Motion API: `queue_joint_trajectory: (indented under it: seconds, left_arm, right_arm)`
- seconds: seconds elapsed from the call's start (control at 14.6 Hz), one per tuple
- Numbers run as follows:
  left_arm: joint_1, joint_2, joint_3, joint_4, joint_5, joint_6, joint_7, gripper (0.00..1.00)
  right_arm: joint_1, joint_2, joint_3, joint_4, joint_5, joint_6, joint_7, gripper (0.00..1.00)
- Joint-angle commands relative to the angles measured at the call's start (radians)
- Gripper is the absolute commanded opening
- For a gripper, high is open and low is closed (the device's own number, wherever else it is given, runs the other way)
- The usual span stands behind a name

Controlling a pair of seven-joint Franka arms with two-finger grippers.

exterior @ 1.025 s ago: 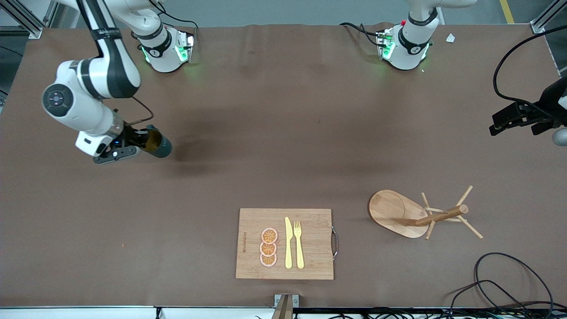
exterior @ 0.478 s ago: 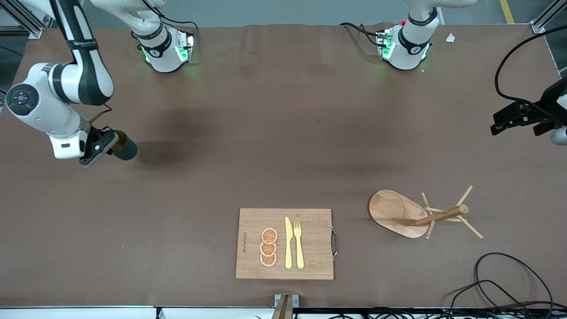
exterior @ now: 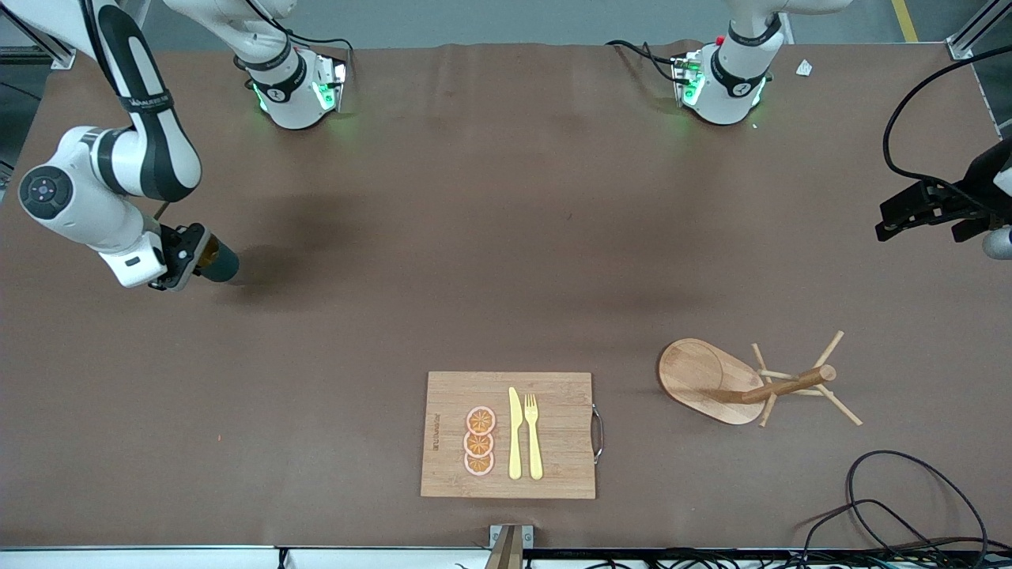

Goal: Transfer cup from left to right arm and place
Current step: 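Carry the teal mug with the right gripper toward the table edge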

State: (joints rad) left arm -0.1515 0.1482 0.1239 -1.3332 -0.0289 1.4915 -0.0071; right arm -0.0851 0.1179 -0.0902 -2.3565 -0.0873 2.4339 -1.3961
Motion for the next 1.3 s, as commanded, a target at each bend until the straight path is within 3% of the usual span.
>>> queue_joint_trajectory:
  seconds: [0.0, 0.62, 0.75, 0.82, 0.89, 1.23]
  left_arm:
    - [0.001, -0.009, -0.001, -0.006, 0.018, 0.003, 0.013, 1.00]
    - [0.003, -0.009, -0.001, -0.006, 0.023, 0.003, 0.013, 1.00]
    - [0.003, -0.009, -0.001, -0.006, 0.023, 0.003, 0.013, 1.00]
    - [0.003, -0.009, -0.001, -0.006, 0.023, 0.003, 0.013, 1.00]
    - [0.003, -0.010, -0.001, -0.006, 0.023, 0.003, 0.013, 1.00]
    - [0.003, -0.009, -0.001, -0.006, 0.023, 0.003, 0.013, 1.00]
  right_arm:
    - [0.019, -0.014, 0.009, -0.070, 0.052, 0.102, -0.064, 0.00]
    - [0.051, 0.020, 0.007, -0.090, 0.081, 0.160, -0.126, 0.00]
    - [0.053, 0.022, 0.007, -0.090, 0.083, 0.160, -0.124, 0.05]
    - [0.051, 0.022, 0.006, -0.089, 0.092, 0.160, -0.124, 0.28]
    - [0.051, 0.022, 0.006, -0.087, 0.106, 0.157, -0.123, 0.99]
    - [0.051, 0.014, 0.006, -0.034, 0.116, 0.085, -0.011, 1.00]
